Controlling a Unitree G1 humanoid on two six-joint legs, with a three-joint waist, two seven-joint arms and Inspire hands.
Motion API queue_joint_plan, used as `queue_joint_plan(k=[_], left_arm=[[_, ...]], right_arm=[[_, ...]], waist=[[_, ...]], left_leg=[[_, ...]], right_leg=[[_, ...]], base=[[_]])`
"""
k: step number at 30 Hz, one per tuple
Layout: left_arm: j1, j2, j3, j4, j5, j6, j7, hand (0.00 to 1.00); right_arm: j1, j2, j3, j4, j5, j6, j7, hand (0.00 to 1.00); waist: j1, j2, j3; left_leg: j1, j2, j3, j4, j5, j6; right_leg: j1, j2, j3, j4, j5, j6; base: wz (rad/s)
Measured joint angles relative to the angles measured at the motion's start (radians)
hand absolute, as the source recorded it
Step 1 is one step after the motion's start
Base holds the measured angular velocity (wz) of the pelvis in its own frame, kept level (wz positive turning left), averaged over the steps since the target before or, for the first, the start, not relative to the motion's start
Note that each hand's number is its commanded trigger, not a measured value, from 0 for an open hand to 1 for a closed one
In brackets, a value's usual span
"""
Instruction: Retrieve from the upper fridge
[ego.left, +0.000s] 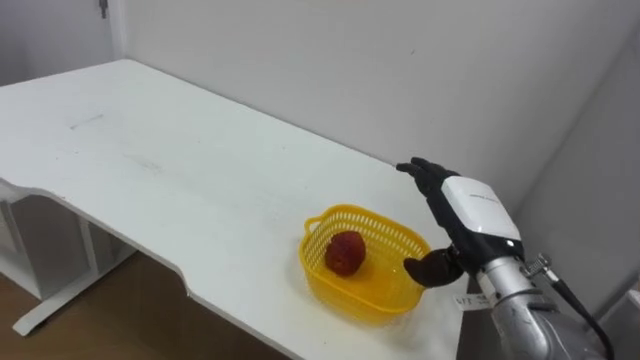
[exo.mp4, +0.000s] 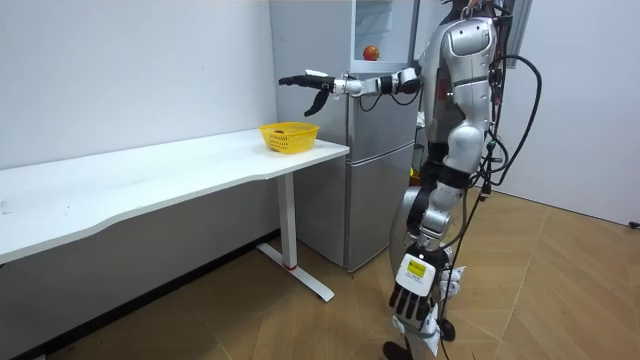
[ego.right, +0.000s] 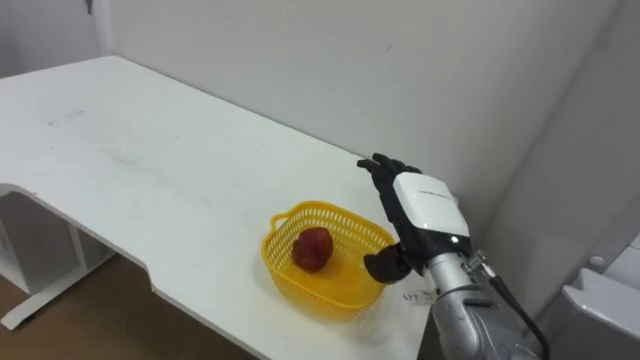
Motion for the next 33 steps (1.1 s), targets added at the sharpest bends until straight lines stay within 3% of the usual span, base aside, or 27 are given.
queue_joint_plan(k=[2,7,9,13,14,18,20,24,30,33], left_arm=[[0.007,-0.003,0.000,0.001,0.001,0.001,0.003,0.00],[-0.003,-0.016,-0.009,0.000,-0.006,-0.004,0.021,0.00],[-0.004,-0.034,-0.009,0.001,-0.006,-0.008,0.040,0.00],[-0.002,-0.052,-0.010,0.005,-0.008,-0.014,0.050,0.00],[-0.001,-0.053,-0.010,0.005,-0.013,-0.024,0.052,0.00],[0.012,-0.056,-0.013,0.027,-0.026,-0.035,0.052,0.00],[0.021,-0.057,-0.014,0.027,-0.025,-0.046,0.053,0.00],[0.029,-0.068,-0.015,0.029,-0.025,-0.055,0.056,0.00],[0.022,-0.080,-0.018,0.028,-0.025,-0.068,0.069,0.00],[0.023,-0.079,-0.041,0.028,-0.025,-0.068,0.079,0.00]], right_arm=[[0.002,0.026,-0.007,-0.062,0.002,-0.001,-0.009,0.00],[0.045,0.058,-0.013,-0.161,0.058,-0.014,-0.031,0.00],[0.122,0.093,-0.039,-0.237,0.076,-0.026,-0.035,0.00],[0.232,0.110,-0.074,-0.329,0.086,-0.051,-0.036,0.00],[0.271,0.116,-0.094,-0.375,0.108,-0.052,-0.035,0.00],[0.354,0.137,-0.108,-0.505,0.216,-0.087,-0.013,0.00],[0.366,0.137,-0.124,-0.541,0.274,-0.092,-0.014,0.00],[0.417,0.138,-0.163,-0.582,0.365,-0.120,-0.016,0.00],[0.450,0.174,-0.177,-0.609,0.372,-0.125,0.004,0.00],[0.490,0.175,-0.185,-0.661,0.370,-0.124,0.006,0.00]], waist=[[-0.013,0.017,-0.0051],[-0.023,0.049,-0.0018],[-0.039,0.062,0.0024],[-0.077,0.089,-0.0015],[-0.092,0.100,-0.0034],[-0.124,0.144,-0.0249],[-0.139,0.149,-0.0278],[-0.169,0.145,-0.0191],[-0.213,0.149,-0.0138],[-0.218,0.156,-0.0161]], left_leg=[[0.007,0.000,0.005,0.000,0.000,0.000],[0.039,0.003,0.028,-0.004,0.000,0.000],[0.047,0.003,0.049,-0.004,0.000,0.001],[0.052,0.004,0.067,-0.006,-0.002,0.004],[0.053,0.005,0.074,-0.010,-0.002,0.004],[0.089,0.013,0.110,-0.041,-0.002,0.004],[0.101,0.016,0.123,-0.046,-0.001,0.004],[0.119,0.021,0.146,-0.051,-0.001,0.003],[0.116,0.021,0.160,-0.057,-0.002,0.004],[0.113,0.021,0.161,-0.059,-0.002,0.004]], right_leg=[[0.004,0.000,0.011,0.000,0.000,0.000],[0.028,0.001,0.036,-0.001,0.000,0.000],[0.031,0.000,0.058,0.000,0.000,0.000],[0.030,0.001,0.088,0.001,0.000,0.000],[0.029,0.001,0.092,0.001,0.000,0.000],[0.037,0.006,0.121,0.007,0.001,-0.001],[0.040,0.008,0.133,0.010,0.001,-0.001],[0.041,0.011,0.150,0.018,0.001,-0.002],[0.030,0.013,0.172,0.019,0.002,-0.002],[0.026,0.013,0.172,0.019,0.002,-0.002]], base=[[-0.11],[-0.10],[-0.18],[-0.16],[-0.15],[-0.25],[-0.20],[-0.18],[-0.08],[0.00]])
